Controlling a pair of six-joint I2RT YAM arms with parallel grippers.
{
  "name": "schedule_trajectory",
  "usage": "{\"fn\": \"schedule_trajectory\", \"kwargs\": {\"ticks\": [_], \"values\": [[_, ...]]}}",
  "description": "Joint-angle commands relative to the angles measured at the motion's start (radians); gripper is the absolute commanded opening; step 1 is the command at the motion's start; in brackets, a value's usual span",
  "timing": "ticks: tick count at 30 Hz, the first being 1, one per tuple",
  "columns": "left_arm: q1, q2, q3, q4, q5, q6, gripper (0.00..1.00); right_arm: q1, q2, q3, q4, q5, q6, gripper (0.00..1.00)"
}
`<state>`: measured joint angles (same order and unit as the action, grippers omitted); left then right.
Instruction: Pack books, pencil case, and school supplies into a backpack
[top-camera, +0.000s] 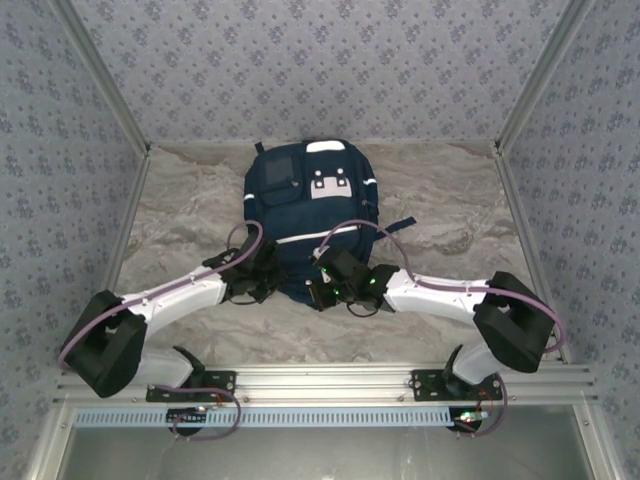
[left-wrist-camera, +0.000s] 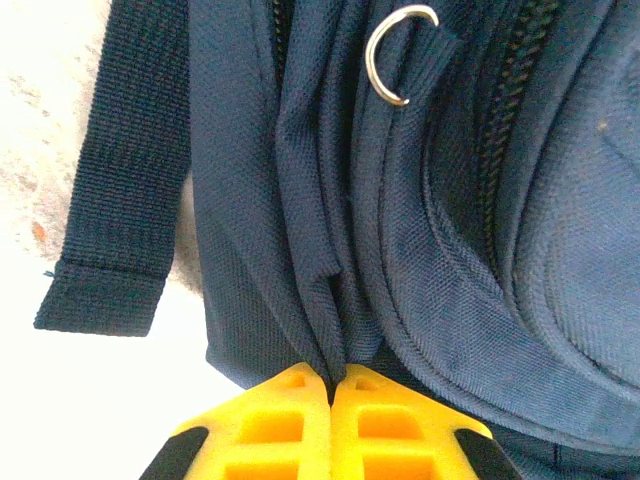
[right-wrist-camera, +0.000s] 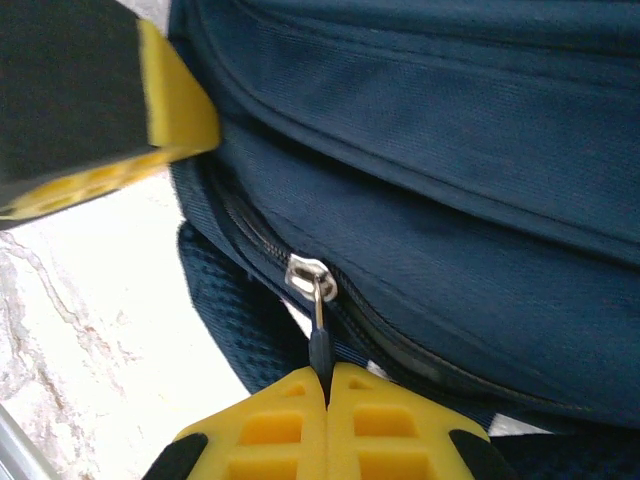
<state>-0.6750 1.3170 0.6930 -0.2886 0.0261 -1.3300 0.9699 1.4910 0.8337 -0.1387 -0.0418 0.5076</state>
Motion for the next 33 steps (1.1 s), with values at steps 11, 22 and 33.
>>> {"fn": "schedule_trajectory", "kwargs": {"ticks": [11, 22, 33], "values": [[0.092, -0.201, -0.063, -0.129, -0.133, 0.114, 0.0, -0.11, -0.06, -0.025, -0.118, 0.008, -0.074, 0.0], [0.151, -0.292, -0.118, -0.143, -0.092, 0.169, 0.0, -0.096, -0.04, 0.032, -0.019, -0.125, -0.109, 0.01], [-0.021, -0.276, -0.094, 0.114, -0.02, 0.158, 0.0, -0.033, -0.084, 0.016, 0.079, -0.164, 0.165, 0.37]]}}
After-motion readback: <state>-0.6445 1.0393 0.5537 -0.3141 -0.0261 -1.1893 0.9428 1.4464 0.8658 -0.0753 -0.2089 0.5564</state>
